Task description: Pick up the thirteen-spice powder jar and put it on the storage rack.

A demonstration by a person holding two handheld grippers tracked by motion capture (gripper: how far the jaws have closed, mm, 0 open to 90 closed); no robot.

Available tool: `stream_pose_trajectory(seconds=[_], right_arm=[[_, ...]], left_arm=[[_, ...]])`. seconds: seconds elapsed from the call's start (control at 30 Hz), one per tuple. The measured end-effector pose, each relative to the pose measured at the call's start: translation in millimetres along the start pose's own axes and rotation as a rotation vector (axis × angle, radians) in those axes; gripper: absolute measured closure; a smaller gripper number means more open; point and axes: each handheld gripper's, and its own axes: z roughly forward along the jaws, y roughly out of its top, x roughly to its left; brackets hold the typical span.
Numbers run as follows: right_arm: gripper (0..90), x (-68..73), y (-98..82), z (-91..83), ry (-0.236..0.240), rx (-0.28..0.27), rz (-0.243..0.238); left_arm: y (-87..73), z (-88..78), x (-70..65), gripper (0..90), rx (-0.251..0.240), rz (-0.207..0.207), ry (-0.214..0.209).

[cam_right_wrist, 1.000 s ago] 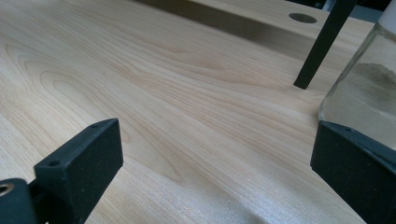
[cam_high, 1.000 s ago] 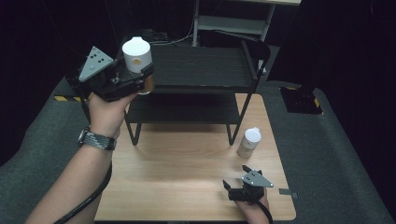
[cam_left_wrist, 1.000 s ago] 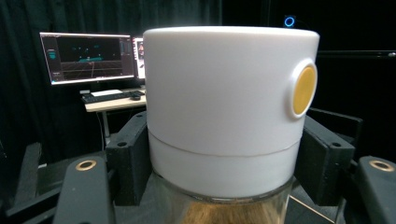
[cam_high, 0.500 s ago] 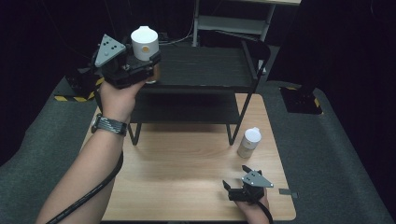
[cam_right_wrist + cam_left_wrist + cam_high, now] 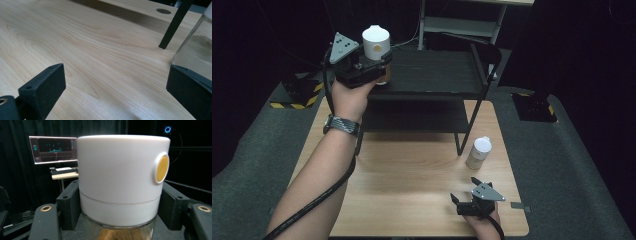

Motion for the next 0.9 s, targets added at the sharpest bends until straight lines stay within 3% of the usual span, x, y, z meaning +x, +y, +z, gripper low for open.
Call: stream_pose_trajectory(seconds=[0.53, 0.9], right_arm=[[2.0, -0.9, -0.6, -0.2, 0.003, -0.004, 0.001], [2.0, -0.5, -0.4, -0.1, 0.001, -0.002, 0.001]], left_arm=[[-6.0, 12.2, -1.9, 30.5, 0.008, -0.002, 0.007], [-7.2, 12.2, 0.3, 30.3, 0.011, -0.006, 0.000]])
